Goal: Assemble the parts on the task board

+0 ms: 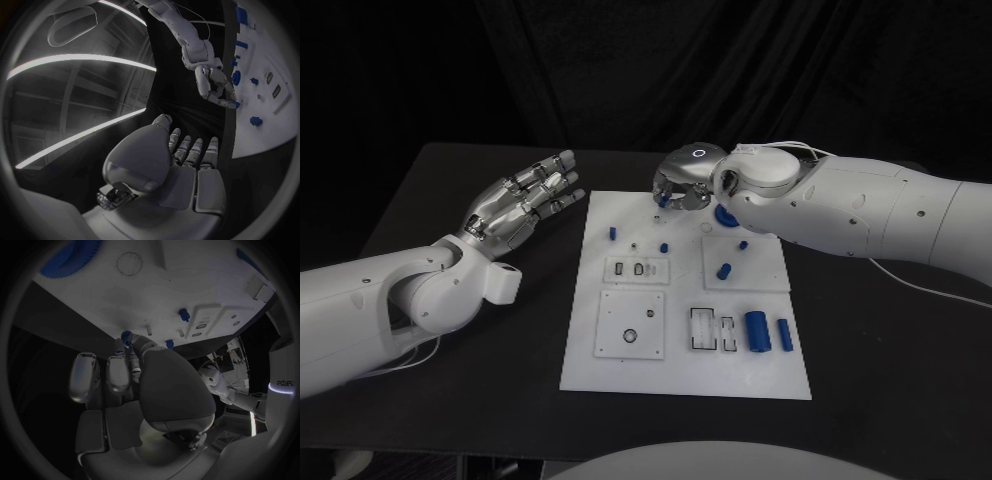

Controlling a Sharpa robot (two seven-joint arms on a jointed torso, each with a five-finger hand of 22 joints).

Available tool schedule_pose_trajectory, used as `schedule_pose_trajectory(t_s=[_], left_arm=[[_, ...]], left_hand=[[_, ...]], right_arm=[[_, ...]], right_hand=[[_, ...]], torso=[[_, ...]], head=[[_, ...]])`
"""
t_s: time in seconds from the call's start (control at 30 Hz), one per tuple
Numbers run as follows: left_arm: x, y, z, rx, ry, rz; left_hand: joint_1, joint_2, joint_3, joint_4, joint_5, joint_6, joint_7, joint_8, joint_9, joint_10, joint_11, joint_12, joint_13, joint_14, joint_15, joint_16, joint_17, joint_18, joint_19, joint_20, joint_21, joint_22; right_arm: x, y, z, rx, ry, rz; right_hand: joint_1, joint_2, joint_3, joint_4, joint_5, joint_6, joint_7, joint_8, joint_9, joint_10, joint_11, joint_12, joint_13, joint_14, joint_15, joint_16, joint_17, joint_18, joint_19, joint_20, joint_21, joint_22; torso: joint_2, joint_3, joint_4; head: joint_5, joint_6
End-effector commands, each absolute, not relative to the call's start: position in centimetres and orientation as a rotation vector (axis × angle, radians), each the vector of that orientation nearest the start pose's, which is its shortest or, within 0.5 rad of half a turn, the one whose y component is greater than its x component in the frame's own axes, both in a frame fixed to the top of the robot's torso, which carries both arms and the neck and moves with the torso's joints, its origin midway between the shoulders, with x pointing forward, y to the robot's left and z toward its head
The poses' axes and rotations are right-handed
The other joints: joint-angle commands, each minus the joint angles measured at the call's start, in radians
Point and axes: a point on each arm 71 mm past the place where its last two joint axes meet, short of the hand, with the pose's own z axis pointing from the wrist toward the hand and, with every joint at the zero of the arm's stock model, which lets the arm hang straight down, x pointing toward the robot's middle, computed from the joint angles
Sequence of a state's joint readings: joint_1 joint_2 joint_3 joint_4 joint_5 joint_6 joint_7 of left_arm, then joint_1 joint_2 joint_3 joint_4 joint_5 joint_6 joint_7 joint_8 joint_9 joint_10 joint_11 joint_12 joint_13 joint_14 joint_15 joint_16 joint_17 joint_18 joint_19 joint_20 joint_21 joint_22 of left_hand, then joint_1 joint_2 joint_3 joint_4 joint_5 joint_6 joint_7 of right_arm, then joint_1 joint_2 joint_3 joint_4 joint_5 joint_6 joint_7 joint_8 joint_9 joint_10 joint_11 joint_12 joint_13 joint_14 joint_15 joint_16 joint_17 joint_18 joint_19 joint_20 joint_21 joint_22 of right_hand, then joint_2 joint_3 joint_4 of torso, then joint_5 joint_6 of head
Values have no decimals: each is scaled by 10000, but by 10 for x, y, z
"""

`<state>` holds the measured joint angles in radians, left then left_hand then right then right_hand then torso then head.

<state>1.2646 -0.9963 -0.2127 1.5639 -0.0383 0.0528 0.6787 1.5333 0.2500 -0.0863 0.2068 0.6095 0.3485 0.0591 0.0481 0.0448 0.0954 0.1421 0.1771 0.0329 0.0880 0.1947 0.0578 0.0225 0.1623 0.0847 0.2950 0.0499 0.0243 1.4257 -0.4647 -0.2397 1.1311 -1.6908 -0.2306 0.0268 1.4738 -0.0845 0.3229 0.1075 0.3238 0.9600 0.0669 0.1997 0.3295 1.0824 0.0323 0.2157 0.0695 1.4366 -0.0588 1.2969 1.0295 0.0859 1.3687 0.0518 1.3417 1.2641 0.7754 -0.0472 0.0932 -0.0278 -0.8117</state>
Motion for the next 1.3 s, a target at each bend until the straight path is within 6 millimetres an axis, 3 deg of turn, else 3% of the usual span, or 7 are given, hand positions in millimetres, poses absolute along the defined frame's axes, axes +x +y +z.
schedule_pose_trajectory(t_s=[0.03, 0.3, 0.47, 0.9, 1.1, 1.2, 1.3], left_arm=[[455, 258, -179, -8609, 13271, -19232], [456, 258, -179, -8623, 13300, -19200], [456, 258, -180, -8631, 13320, -19195], [454, 266, -179, -8702, 13260, -18992], [454, 268, -179, -8735, 13264, -18901], [454, 267, -179, -8718, 13254, -18954], [453, 267, -179, -8717, 13257, -18988]], left_hand=[[12, 29, 24, -40, 39, 81, 10, 37, 11, 30, 40, 40, 12, -1, 54, 29, 13, -82, 52, -6, 42, 11], [9, 33, 44, -52, 39, 91, 41, 38, 11, 17, 38, 19, 7, -6, 55, 26, 12, -90, 48, -6, 39, 10], [9, 33, 44, -52, 39, 91, 41, 38, 11, 17, 38, 19, 7, -6, 55, 26, 12, -90, 48, -6, 39, 10], [-1, 44, 82, -71, 38, 108, 82, 37, 10, 1, 45, 7, 4, -31, 43, 11, 6, -105, 41, -6, 34, 7], [-20, 87, 176, -100, 56, 167, 173, 44, 14, 1, 46, 16, 8, -79, -47, -16, -2, -130, 22, -9, 20, 1], [-23, 108, 236, -122, 63, 256, 241, 60, 23, 18, 6, 43, 14, -66, -49, -6, 3, -138, 31, -10, 25, 3], [-28, 120, 333, -161, 68, 473, 354, 109, 49, 59, -18, 88, 22, -46, -56, 8, 8, -145, 47, -11, 32, 7]], right_arm=[[554, -107, -155, -7120, 15644, 4552], [559, -110, -159, -6877, 16125, 3975], [561, -114, -158, -6673, 16019, 3827], [548, -136, -121, -5701, 14493, 4873], [534, -166, -110, -5184, 15397, 4660], [527, -189, -111, -4820, 15941, 4320], [522, -208, -115, -4445, 16319, 3949]], right_hand=[[-121, 11, 24, 19, -54, -82, -18, -46, -19, -43, 15, -38, 0, -62, 3, -35, -12, -57, -50, 0, -32, -3], [-410, -242, -262, 91, -967, -2648, -1060, -1369, -736, -2679, 343, -1446, -31, -776, 300, -720, -1041, 156, -839, 288, -909, -781], [-398, -86, -574, -44, -981, -3678, -1182, -1409, -1202, -3522, 402, -1478, -18, -1221, 382, -1130, -1655, 281, -1284, 375, -1450, -1211], [-324, 251, -225, -4, -57, -1215, -140, -987, -1060, -1104, 422, 192, 329, -232, 342, 102, 199, -43, -103, 331, -263, 287], [-392, 64, -214, -19, -298, -844, 81, -1057, -1080, 669, -143, 1964, 1329, -171, 51, 200, 348, -77, -11, 96, -110, 526], [-517, -111, -230, 20, -297, -384, 31, -1178, -1065, -508, -271, 5454, 4384, -1798, -72, -1762, -2364, 323, -1709, 86, -2095, -1000], [-875, -145, -450, 237, -518, -287, 170, -1279, -961, 1103, -286, 10395, 10242, -765, 59, 17, 364, 217, -1253, 111, -1713, -452]], torso=[[1, 0, -1], [1, -1, 0], [-1, -2, 0], [-2, 2, 3], [-4, 2, -12], [-12, 1, -50], [-16, -3, -66]], head=[[-5, -15], [-7, -29], [2, -26], [-205, 106], [-248, 81], [-334, 98], [-335, 82]])
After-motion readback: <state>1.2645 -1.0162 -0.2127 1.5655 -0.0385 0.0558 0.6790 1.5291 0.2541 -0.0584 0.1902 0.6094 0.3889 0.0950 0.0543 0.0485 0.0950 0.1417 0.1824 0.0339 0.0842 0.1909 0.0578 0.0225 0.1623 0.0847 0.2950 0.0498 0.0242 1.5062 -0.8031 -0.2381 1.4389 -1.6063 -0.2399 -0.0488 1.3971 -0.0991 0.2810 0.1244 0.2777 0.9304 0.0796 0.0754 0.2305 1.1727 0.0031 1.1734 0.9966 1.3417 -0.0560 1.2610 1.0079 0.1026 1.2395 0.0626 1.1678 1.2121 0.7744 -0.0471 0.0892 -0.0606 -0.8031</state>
